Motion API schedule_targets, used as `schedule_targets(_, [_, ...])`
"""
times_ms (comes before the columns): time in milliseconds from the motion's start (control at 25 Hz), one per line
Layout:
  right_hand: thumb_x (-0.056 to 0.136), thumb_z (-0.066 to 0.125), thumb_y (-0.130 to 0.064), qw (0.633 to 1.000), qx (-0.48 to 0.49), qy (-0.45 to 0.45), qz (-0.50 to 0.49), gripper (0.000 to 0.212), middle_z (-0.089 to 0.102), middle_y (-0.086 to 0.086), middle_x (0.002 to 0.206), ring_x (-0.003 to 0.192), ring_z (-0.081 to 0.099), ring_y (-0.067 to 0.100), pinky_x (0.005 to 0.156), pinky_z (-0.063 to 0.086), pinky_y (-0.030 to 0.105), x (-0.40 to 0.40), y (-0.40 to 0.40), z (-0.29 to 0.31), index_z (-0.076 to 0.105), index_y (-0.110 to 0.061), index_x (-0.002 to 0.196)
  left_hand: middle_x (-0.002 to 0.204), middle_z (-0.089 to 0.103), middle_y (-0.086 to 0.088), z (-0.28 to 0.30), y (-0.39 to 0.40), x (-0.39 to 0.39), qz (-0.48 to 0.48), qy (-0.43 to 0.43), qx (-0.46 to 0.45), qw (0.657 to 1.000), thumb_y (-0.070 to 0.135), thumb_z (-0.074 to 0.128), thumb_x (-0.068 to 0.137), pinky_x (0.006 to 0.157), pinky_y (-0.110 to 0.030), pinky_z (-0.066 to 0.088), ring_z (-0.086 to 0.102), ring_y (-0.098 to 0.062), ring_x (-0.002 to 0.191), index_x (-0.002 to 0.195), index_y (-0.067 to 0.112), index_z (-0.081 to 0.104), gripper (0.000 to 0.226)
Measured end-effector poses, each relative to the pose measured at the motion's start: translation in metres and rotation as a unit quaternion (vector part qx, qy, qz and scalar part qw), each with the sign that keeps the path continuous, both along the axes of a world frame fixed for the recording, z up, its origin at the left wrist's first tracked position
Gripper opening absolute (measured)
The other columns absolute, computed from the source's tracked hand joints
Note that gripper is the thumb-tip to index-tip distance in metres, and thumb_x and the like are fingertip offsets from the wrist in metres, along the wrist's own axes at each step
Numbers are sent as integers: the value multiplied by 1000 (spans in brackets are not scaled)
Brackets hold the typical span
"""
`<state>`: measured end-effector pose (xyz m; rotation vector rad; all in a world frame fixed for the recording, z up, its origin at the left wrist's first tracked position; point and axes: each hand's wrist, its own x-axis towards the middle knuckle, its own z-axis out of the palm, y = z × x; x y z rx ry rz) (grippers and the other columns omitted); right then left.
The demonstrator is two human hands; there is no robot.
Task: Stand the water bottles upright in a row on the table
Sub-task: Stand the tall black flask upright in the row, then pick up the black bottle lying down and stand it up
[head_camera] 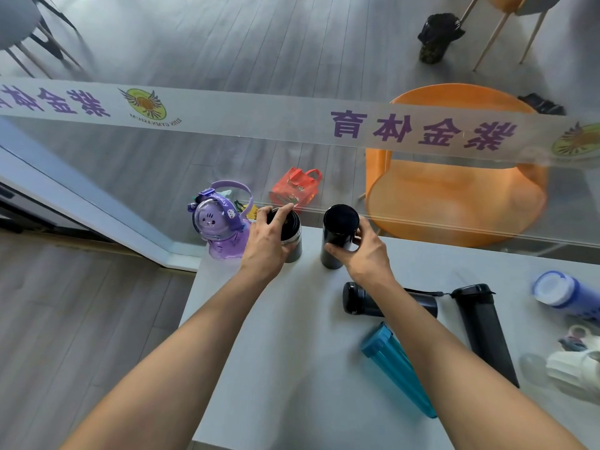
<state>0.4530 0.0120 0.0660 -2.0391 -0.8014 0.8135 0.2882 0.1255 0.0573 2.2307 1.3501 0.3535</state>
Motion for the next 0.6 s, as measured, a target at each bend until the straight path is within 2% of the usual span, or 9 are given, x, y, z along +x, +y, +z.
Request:
schedule_targets(120, [73, 86, -29, 1000, -2, -2, -6, 71, 65, 2, 127, 117, 59, 23, 97, 46, 32, -1, 0, 0, 50, -31, 135, 143, 38, -9, -3, 3, -2, -11, 7, 0, 1000, 16, 77, 76, 105, -39, 39, 45, -33, 126, 145, 37, 38, 82])
schedule_targets(280, [69, 87, -35, 1000, -20, 5, 2, 76, 62, 2, 129, 121, 56, 20, 99, 46, 33, 1, -5, 1, 47, -33, 135, 158, 23, -17, 5, -6, -7, -8, 38, 16, 999, 22, 76, 79, 114, -45, 30, 28, -39, 141, 152, 38, 25, 90])
schedule_targets(360, [71, 85, -35, 999, -35, 1, 11, 81, 57, 5, 134, 126, 52, 21, 104, 44, 38, 7, -15, 2, 43, -32, 140, 153, 31, -15, 14, -23, -13, 6, 11, 80, 997, 18, 74, 79, 112, -48, 32, 34, -39, 135, 150, 29, 32, 83])
schedule_targets(440, [79, 79, -32, 998, -57, -18, 2, 74, 55, 9, 135, 127, 51, 24, 105, 44, 40, 16, -34, 3, 41, -26, 143, 141, 44, -12, 17, -49, -18, 14, -47, 131, 990, 11, 69, 80, 108, -44, 36, 43, -34, 124, 142, 20, 42, 68])
schedule_targets(520, [89, 69, -29, 995, -83, -37, -36, 58, 56, 9, 133, 123, 54, 25, 104, 46, 40, 23, -60, 2, 45, -23, 141, 128, 51, -10, 8, -78, -21, 17, -88, 100, 991, 6, 63, 82, 102, -42, 39, 47, -31, 113, 135, 15, 49, 55])
schedule_targets(600, [94, 62, -28, 990, -108, -47, -78, 45, 58, 8, 130, 119, 57, 25, 100, 48, 38, 23, -89, -1, 50, -23, 137, 125, 53, -9, -4, -104, -18, -19, -91, 0, 996, 6, 57, 86, 100, -42, 41, 50, -31, 110, 134, 15, 50, 50])
